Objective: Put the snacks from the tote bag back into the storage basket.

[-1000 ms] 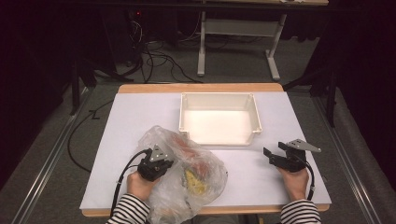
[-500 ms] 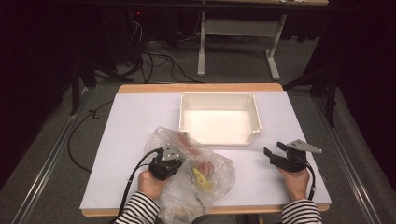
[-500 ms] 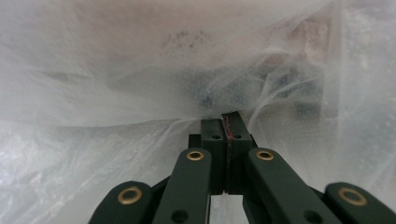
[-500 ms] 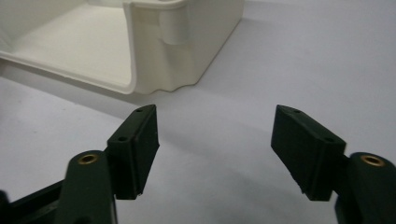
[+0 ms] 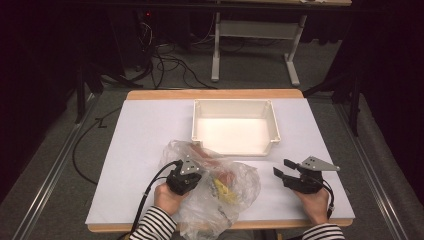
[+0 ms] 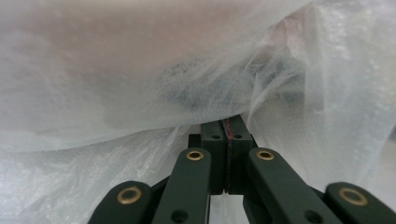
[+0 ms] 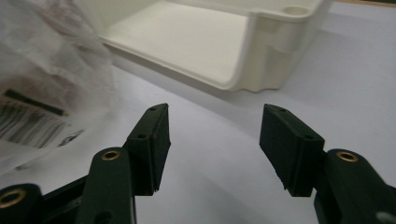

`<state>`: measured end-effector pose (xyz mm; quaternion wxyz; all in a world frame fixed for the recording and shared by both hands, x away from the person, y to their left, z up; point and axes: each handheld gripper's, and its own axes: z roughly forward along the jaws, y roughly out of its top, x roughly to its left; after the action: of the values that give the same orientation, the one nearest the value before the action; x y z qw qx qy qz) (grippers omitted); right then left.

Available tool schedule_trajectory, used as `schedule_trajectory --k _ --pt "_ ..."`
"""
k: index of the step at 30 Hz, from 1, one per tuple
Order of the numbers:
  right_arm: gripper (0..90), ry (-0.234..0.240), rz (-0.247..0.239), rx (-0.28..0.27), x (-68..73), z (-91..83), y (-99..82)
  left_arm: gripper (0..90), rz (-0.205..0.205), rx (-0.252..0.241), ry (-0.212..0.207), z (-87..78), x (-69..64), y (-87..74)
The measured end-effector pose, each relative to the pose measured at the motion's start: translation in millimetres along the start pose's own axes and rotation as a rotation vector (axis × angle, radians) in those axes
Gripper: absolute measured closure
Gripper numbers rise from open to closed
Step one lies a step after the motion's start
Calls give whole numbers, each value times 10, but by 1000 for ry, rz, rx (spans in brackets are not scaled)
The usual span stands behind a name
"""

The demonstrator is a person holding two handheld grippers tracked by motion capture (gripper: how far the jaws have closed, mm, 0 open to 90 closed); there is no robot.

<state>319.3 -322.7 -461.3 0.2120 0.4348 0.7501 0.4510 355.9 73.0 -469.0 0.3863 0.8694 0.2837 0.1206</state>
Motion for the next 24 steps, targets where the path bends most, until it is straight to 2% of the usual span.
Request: schedule_trajectory --k 1,2,3,6,8,10,11,18,22,24 --pt "400 33 -4 8 81 27 10 856 1 -18 2 -60 12 -11" --pt "400 33 -4 8 81 27 10 832 1 -18 2 -60 12 -11" --pt "393 50 -10 10 116 44 16 832 0 -28 7 -96 18 -21" --pt "377 108 -31 20 254 122 44 740 -11 -51 31 -202 58 -62" --pt "371 121 -37 27 283 147 54 715 -24 -63 50 -274 95 -97" --pt "366 146 -53 41 345 207 71 650 -43 -74 68 -341 135 -132" --pt "362 164 -61 53 391 252 79 587 -49 -74 77 -372 155 -148" --pt "357 201 -81 91 504 407 90 432 -86 -83 146 -533 283 -230" --pt "375 212 -98 108 542 456 99 397 -121 -77 190 -569 369 -244" --pt "423 239 -100 121 572 494 95 391 -144 -69 213 -560 430 -269"
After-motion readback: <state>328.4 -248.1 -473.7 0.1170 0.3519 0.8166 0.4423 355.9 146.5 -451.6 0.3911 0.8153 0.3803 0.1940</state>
